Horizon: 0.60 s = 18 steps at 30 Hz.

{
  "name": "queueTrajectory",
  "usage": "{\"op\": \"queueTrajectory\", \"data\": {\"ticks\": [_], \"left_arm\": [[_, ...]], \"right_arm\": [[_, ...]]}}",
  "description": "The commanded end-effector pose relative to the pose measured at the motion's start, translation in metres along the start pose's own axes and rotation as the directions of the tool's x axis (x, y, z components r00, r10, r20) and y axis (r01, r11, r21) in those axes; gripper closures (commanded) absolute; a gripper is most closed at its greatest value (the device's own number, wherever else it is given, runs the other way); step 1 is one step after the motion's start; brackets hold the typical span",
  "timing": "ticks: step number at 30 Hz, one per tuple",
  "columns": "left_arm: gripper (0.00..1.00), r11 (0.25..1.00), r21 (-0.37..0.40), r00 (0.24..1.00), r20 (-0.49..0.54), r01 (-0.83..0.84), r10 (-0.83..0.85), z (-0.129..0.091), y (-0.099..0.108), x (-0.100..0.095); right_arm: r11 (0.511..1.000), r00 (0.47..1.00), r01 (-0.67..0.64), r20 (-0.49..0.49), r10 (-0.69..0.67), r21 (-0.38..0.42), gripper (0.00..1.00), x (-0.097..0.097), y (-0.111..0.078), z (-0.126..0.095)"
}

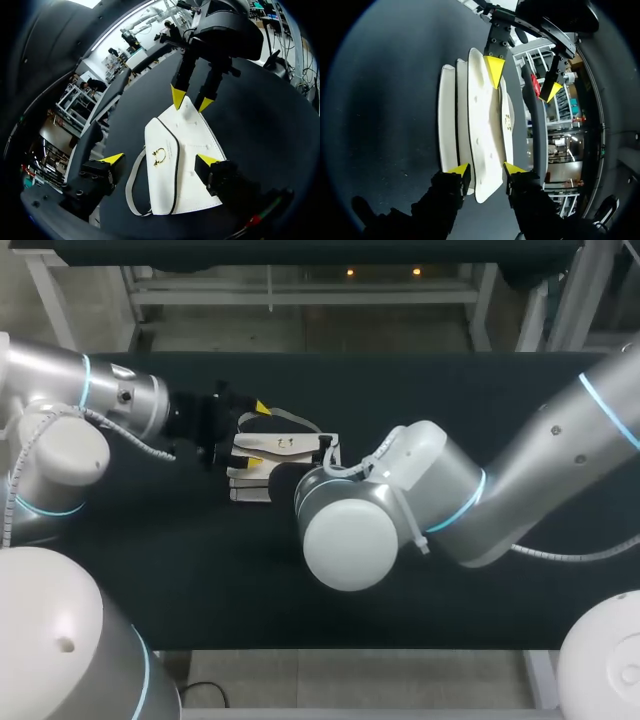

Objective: Pick up the bag, open it, inspect its contents, close it, and place it on the opposite side

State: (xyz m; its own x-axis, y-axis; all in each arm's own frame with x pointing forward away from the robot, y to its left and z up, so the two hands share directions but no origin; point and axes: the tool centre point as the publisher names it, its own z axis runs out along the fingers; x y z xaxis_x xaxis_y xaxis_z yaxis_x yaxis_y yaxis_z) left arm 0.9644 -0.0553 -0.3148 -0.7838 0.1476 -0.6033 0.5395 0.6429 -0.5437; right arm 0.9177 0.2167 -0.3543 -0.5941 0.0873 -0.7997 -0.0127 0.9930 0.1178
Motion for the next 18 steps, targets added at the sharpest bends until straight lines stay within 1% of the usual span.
{"op": "queueTrajectory", "data": {"ticks": [1,3,6,12,14,16,18], "left_arm": [[0.00,0.999,-0.013,1.000,0.002,0.030,-0.030,-0.020,-0.009,0.005],[0.00,0.999,-0.023,0.999,-0.001,0.047,-0.047,-0.026,-0.010,0.007],[0.00,0.996,-0.045,0.997,-0.010,0.075,-0.075,-0.035,-0.012,0.009],[0.00,0.984,-0.118,0.988,-0.066,0.132,-0.140,-0.052,-0.016,0.018],[0.00,0.978,-0.148,0.983,-0.080,0.150,-0.163,-0.059,-0.017,0.022],[0.00,0.970,-0.171,0.976,-0.101,0.174,-0.193,-0.066,-0.016,0.027],[0.00,0.960,-0.202,0.969,-0.113,0.192,-0.218,-0.072,-0.016,0.033]], "right_arm": [[0.998,1.000,0.000,0.007,0.000,-0.064,0.00,-0.005,-0.008,-0.014],[0.998,1.000,0.003,-0.003,-0.004,-0.069,0.00,-0.011,-0.008,-0.019],[0.999,0.999,0.016,-0.040,-0.017,-0.028,0.00,-0.020,-0.010,-0.026],[1.000,0.994,0.006,-0.112,-0.009,-0.021,0.00,-0.038,-0.015,-0.037],[0.999,0.990,0.000,-0.143,-0.005,-0.035,0.00,-0.043,-0.016,-0.040],[1.000,0.987,0.013,-0.160,-0.014,-0.010,0.00,-0.048,-0.016,-0.041],[1.000,0.982,0.010,-0.189,-0.012,-0.014,0.00,-0.052,-0.017,-0.040]]}}
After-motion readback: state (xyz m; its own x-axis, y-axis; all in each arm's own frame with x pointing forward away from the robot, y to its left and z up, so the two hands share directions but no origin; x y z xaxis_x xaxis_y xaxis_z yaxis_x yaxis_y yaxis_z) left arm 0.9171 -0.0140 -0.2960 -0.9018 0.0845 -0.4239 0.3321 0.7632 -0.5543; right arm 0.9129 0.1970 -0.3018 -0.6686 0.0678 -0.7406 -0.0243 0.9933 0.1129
